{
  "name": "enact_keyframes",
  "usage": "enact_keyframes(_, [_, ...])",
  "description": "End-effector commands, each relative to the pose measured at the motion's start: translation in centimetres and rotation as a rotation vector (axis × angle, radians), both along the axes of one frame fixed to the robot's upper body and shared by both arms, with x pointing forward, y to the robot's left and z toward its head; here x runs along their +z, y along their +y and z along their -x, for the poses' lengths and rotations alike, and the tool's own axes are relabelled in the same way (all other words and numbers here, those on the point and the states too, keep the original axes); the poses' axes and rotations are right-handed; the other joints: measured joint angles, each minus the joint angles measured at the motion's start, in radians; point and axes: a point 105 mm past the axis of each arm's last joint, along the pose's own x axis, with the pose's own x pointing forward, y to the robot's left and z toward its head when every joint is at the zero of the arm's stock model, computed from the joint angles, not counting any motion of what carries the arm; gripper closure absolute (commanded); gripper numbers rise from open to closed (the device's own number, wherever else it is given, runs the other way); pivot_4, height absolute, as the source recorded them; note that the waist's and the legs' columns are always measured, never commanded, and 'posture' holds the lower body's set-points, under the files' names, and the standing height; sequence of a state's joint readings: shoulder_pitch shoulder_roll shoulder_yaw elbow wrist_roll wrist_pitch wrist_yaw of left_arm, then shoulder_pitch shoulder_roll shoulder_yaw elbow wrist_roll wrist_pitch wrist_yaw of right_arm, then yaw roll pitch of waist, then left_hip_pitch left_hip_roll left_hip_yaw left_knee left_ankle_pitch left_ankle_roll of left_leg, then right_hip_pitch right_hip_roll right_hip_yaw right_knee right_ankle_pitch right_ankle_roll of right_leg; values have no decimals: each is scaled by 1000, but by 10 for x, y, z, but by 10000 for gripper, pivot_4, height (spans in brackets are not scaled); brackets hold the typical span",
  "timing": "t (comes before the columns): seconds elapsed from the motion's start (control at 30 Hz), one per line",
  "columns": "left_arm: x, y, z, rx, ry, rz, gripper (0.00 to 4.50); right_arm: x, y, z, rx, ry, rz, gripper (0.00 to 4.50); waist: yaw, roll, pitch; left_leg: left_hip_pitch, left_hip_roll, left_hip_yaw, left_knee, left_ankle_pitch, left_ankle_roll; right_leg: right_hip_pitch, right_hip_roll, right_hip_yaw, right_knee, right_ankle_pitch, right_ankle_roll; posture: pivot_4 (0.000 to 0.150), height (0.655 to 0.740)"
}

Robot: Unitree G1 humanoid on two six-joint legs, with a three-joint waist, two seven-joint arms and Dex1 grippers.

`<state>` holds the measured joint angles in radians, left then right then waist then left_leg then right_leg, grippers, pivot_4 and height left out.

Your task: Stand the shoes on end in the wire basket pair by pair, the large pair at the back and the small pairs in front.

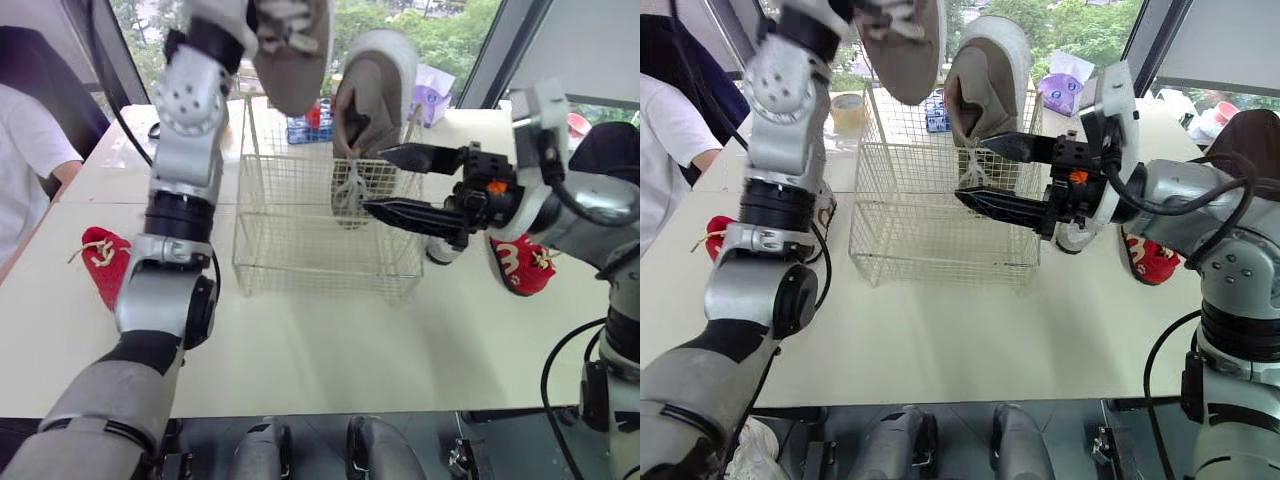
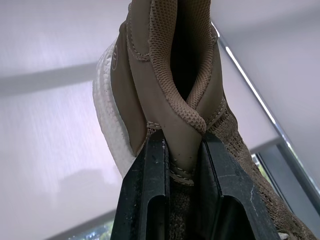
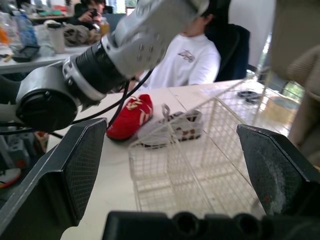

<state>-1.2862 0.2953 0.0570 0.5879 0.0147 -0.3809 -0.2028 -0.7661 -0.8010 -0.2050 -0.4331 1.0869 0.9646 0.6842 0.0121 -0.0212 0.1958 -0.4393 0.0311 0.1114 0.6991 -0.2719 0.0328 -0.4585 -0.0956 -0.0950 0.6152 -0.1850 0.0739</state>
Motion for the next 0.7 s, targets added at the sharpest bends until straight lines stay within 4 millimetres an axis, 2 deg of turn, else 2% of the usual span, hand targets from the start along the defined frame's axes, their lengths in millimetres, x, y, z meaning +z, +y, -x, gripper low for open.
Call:
enact_keyframes(0.03, [2, -1, 10, -3, -65, 6, 43019, 11, -3, 10, -5, -53, -14, 0, 0, 0, 0, 0, 0, 0, 0, 0, 0, 0, 0, 0, 0, 0, 0, 1500, 7400])
enact_keyframes(0.17, [-28, -3, 6, -45, 36, 28, 43019, 11, -4, 11, -21, -44, -18, 0, 2, 0, 0, -1, 0, -1, 0, 0, 1, 0, -1, 0, -1, 0, 0, 1500, 7400])
enact_keyframes(0.3, [-40, -2, 12, -48, 73, 18, 43019, 10, -6, 10, -27, -38, -19, 0, 2, 0, 0, -1, 0, -1, 1, -1, 1, 1, -2, 0, -1, 0, 0, 1500, 7400])
enact_keyframes(0.6, [-96, -4, 28, -104, 316, -58, 43019, 3, -3, 3, 2, -7, -29, 0, 0, 1, -1, -1, 0, -1, 1, 0, 0, 1, -1, 0, 0, 0, 0, 1500, 7400])
enact_keyframes(0.63, [-99, -4, 30, -117, 337, -52, 32944, 2, -3, 2, 7, -3, -31, 0, 0, 1, -1, 0, 0, -1, 1, 0, 0, 1, -1, 1, 0, 0, 0, 1500, 7400])
enact_keyframes(0.7, [-101, -4, 36, -138, 362, -51, 23746, 0, -2, 1, 15, 6, -33, 0, 2, 1, -1, 0, 0, -1, 1, 0, 0, 1, -1, 1, 0, 0, 0, 1500, 7400])
